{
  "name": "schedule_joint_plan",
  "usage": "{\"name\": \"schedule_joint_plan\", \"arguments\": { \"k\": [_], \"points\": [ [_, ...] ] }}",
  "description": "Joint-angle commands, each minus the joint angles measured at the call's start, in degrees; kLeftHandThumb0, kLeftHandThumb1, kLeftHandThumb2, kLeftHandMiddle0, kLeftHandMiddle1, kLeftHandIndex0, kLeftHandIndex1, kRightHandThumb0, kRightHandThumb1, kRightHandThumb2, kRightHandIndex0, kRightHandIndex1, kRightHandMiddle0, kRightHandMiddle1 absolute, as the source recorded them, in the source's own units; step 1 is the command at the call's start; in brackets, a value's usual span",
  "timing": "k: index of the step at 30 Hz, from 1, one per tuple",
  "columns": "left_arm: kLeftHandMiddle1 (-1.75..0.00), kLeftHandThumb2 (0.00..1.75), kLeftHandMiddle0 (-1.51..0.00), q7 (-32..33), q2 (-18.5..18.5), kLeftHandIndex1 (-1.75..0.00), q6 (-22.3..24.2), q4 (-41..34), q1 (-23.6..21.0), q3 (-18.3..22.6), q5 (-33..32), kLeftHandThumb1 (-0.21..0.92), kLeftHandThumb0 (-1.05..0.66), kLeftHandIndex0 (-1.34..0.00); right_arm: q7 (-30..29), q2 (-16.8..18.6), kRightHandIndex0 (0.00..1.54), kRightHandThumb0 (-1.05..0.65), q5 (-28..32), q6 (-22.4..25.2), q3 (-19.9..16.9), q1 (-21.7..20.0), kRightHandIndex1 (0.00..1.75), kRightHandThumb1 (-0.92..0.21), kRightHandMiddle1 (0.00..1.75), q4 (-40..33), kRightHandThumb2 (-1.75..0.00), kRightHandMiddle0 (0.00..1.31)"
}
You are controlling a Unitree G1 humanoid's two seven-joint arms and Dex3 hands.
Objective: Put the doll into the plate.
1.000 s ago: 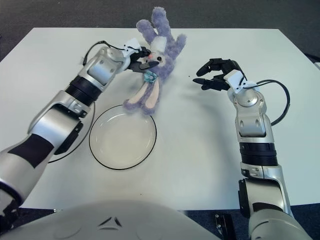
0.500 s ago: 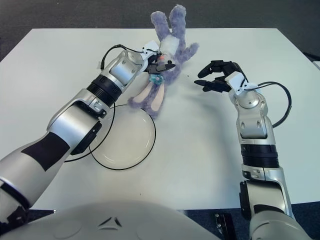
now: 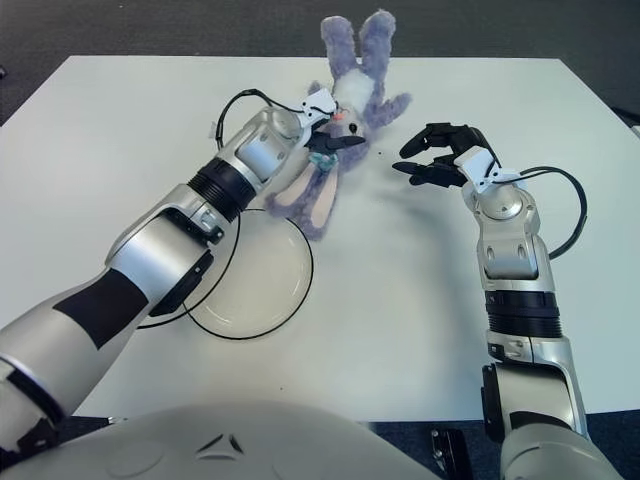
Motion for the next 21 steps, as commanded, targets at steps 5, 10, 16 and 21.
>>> {"name": "schedule_joint_plan", "arguments": {
  "k": [5,10,16,21],
  "points": [
    [0.0,0.3,0.0,4.4,-2.1,-0.01,-4.0,1.8,2.5,-1.2,2.7,0.92,-1.05,-0.01,-0.2,-0.3,1.2,0.0,1.3,-0.7,-1.5,0.6,0.48,-0.82,1.05,0.0,0.0,0.78],
    [-0.02,0.3,-0.08,8.9,-1.3,-0.03,-9.3,1.2,4.7,-2.6,4.9,0.92,-1.05,-0.04,0.2,-0.4,1.2,0.0,2.4,-0.8,-2.2,0.9,0.47,-0.82,1.05,-0.1,0.0,0.79],
    [-0.05,0.25,-0.21,13.6,-0.2,-0.05,-14.8,2.9,6.1,-4.5,8.2,0.92,-1.03,-0.12,0.0,-0.8,1.19,0.0,2.7,-0.8,-2.3,0.9,0.47,-0.82,1.06,0.1,0.0,0.79],
    [-0.05,0.11,-0.29,16.6,0.1,-0.07,-18.0,4.2,6.8,-5.0,10.0,0.92,-0.94,-0.17,0.1,-1.0,1.19,0.0,2.7,-0.8,-2.5,1.0,0.47,-0.82,1.06,0.1,0.0,0.78]
  ]
}}
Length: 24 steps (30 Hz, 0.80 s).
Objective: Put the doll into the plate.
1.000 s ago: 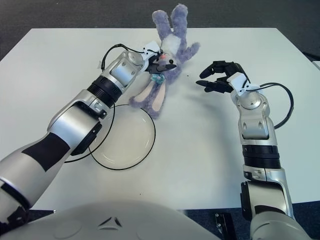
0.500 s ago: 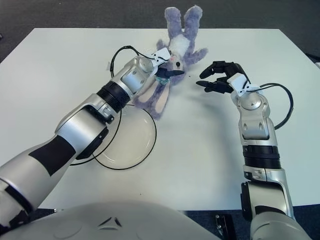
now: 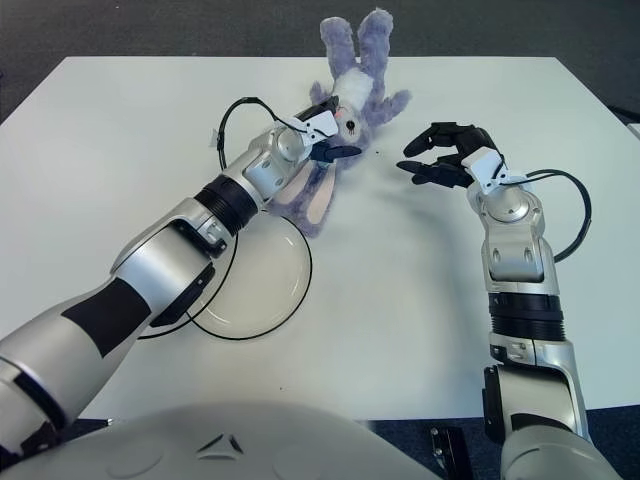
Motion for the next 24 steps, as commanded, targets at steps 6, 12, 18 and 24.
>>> {"name": "schedule_joint_plan", "arguments": {
  "k": [6,12,18,24],
  "points": [
    [-0.02,0.03,-0.28,1.8,2.1,-0.07,-7.9,0.2,3.2,-1.3,2.9,0.91,-0.85,-0.2,0.0,-1.2,1.19,0.0,0.6,-0.7,-0.9,0.3,0.47,-0.82,1.06,0.3,0.0,0.78],
    [-0.01,0.01,-0.27,2.8,4.5,-0.06,-14.5,1.1,3.5,-2.9,5.5,0.91,-0.84,-0.21,0.0,-1.3,1.19,0.0,0.6,-0.5,-0.9,0.2,0.47,-0.82,1.06,0.4,0.0,0.78],
    [0.0,0.0,-0.25,5.8,7.1,-0.06,-21.7,3.3,3.0,-4.4,9.0,0.91,-0.81,-0.22,0.0,-1.5,1.19,0.0,0.7,-0.3,-1.1,0.1,0.48,-0.82,1.06,0.2,0.0,0.78],
    [0.0,0.0,-0.23,11.7,11.3,-0.07,-30.2,6.8,1.8,-7.6,14.8,0.9,-0.77,-0.25,0.3,-2.0,1.19,0.0,0.9,0.3,-1.5,0.1,0.48,-0.82,1.06,-0.4,0.0,0.78]
  ]
}}
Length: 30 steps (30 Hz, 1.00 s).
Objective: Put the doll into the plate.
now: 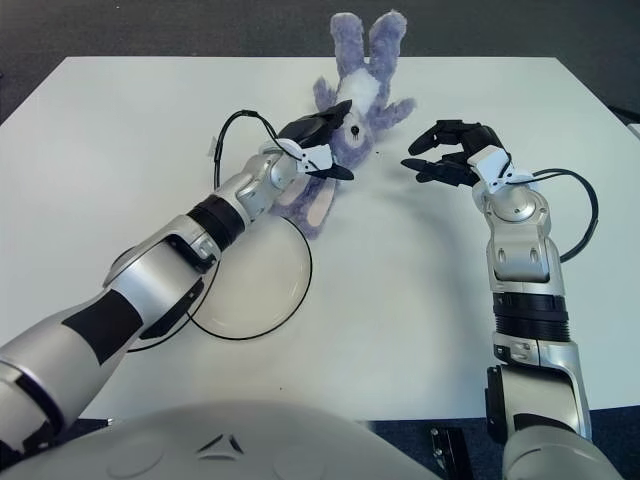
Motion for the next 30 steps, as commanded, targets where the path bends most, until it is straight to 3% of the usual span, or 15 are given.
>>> {"name": "schedule_joint_plan", "arguments": {
  "k": [1,3,7,12,16,30],
  "points": [
    [0.0,0.0,-0.23,3.6,2.8,-0.07,-4.3,2.6,-1.2,-1.8,3.4,0.9,-0.77,-0.26,0.3,-0.9,1.19,0.0,0.8,0.4,-0.8,0.1,0.48,-0.82,1.06,-0.4,0.0,0.78],
    [0.0,0.0,-0.23,4.1,2.7,-0.07,-5.1,3.4,-1.5,-1.6,3.8,0.89,-0.77,-0.26,0.3,-0.9,1.19,0.0,0.8,0.4,-0.8,0.1,0.48,-0.82,1.06,-0.5,0.0,0.78],
    [0.0,0.0,-0.22,10.9,7.4,-0.08,-9.4,5.9,-3.6,-6.4,11.0,0.89,-0.78,-0.3,0.5,-1.2,1.17,0.0,1.0,0.3,-1.1,0.0,0.51,-0.83,1.07,-0.5,0.0,0.76],
    [0.0,0.0,-0.21,13.4,7.9,-0.08,-10.7,8.0,-4.6,-7.4,13.2,0.89,-0.79,-0.32,0.5,-1.3,1.16,0.0,1.1,0.2,-1.2,0.0,0.52,-0.83,1.08,-0.4,0.0,0.76],
    [0.0,0.0,-0.18,16.0,11.0,-0.06,-9.2,9.4,-6.7,-11.9,19.2,0.87,-0.79,-0.29,0.7,-1.7,1.16,0.0,1.3,0.2,-1.4,-0.2,0.53,-0.83,1.08,-0.4,0.0,0.76],
    [0.0,0.0,-0.15,24.9,15.4,-0.03,-8.4,12.4,-8.5,-15.8,25.7,0.83,-0.76,-0.28,-1.6,-0.9,1.15,0.0,0.1,-1.0,-0.4,-3.2,0.54,-0.83,1.08,0.8,0.0,0.75]
  ]
}}
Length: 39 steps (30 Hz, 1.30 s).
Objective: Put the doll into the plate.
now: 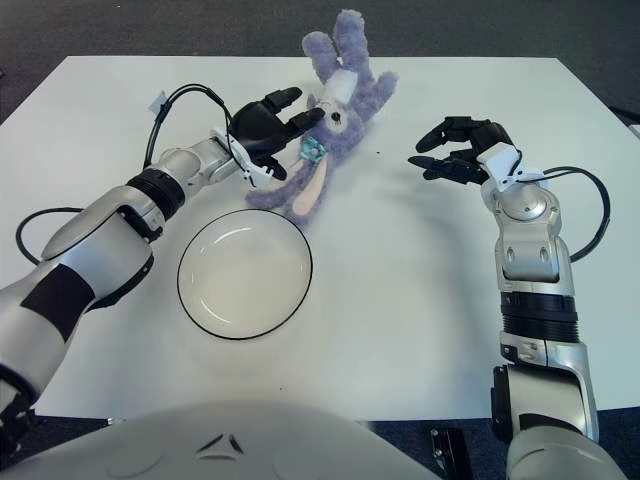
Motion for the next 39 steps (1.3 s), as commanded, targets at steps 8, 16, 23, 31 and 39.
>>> {"name": "schedule_joint_plan", "arguments": {
  "k": [8,16,23,31,39],
  "points": [
    [0.0,0.0,-0.16,3.6,2.5,-0.05,0.1,2.3,-1.8,-1.4,1.7,0.83,-0.74,-0.33,-8.3,1.2,1.07,0.0,-4.7,-3.6,2.3,-6.6,0.7,-0.86,1.1,2.8,-0.01,0.68],
    [-0.01,0.0,-0.17,4.5,2.4,-0.05,0.1,3.1,-1.6,-1.6,2.0,0.84,-0.74,-0.35,-16.6,0.8,0.93,0.0,-11.2,-13.6,6.7,-12.5,0.86,-0.91,1.24,13.2,-0.02,0.55],
    [0.0,0.01,-0.17,4.8,2.3,-0.04,-0.2,3.3,-1.4,-1.8,2.1,0.86,-0.75,-0.37,-20.7,-0.4,0.83,0.0,-14.8,-22.3,9.8,-17.5,1.0,-0.92,1.27,22.8,-0.06,0.5],
    [-0.01,0.01,-0.18,6.2,2.3,-0.04,-0.8,3.4,-1.2,-2.3,2.3,0.87,-0.74,-0.39,-22.3,0.3,0.73,0.0,-17.5,-24.5,12.5,-22.1,1.11,-0.92,1.33,26.9,-0.12,0.46],
    [-0.01,0.0,-0.2,7.7,2.3,-0.04,-1.2,3.6,-1.1,-2.8,2.4,0.88,-0.73,-0.41,-24.0,2.1,0.68,-0.09,-22.8,-22.6,17.4,-27.0,0.49,-0.85,0.68,30.7,-0.08,0.59]
  ]
}}
